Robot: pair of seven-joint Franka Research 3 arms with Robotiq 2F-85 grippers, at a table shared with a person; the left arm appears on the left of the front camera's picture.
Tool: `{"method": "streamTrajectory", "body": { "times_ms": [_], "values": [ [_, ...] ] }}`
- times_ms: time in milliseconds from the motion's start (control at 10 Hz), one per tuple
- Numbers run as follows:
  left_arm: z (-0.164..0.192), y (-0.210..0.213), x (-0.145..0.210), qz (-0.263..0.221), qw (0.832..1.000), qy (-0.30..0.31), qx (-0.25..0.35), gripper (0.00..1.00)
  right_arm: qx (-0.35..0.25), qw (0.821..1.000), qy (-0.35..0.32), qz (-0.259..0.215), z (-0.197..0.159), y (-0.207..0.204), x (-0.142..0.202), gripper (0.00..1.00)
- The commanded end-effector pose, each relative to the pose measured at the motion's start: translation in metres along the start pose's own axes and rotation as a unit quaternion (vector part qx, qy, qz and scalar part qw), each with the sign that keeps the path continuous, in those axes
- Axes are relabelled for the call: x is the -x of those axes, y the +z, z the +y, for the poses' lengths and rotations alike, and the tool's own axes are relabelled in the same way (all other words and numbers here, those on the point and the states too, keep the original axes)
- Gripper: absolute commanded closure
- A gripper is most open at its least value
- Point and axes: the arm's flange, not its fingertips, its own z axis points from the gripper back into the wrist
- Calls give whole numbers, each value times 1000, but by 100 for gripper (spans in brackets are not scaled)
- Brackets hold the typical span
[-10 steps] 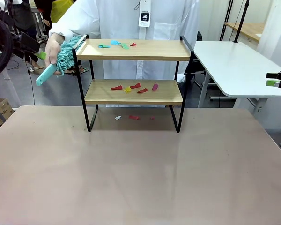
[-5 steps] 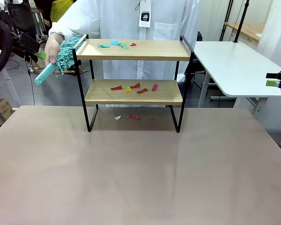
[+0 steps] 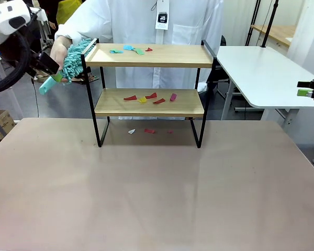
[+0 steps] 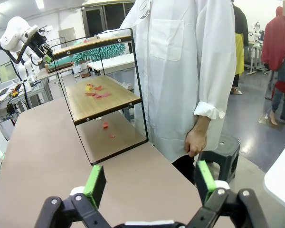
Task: Clean the shelf.
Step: Pick up the Duster handed by the human.
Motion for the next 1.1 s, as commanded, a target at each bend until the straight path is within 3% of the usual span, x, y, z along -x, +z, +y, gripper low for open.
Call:
{"method": "streamTrajectory", "body": {
  "times_ms": [0,700,800,900,1000],
  "values": [
    [0,-6,-1,4,999,30,-29,0,3,1000,2,2,0,-1,-2,0],
    [-1,-33,10,-19,997,50,-48,0,3,1000,2,2,0,-1,-2,0],
    [-2,-32,10,-32,997,42,-60,59,3,1000,2,2,0,-1,-2,0],
    [-3,-30,10,-30,997,43,-64,60,3,1000,2,2,0,-1,-2,0],
    [-3,-30,10,-27,996,44,-66,100,3,1000,2,2,0,-1,-2,0]
  ]
}}
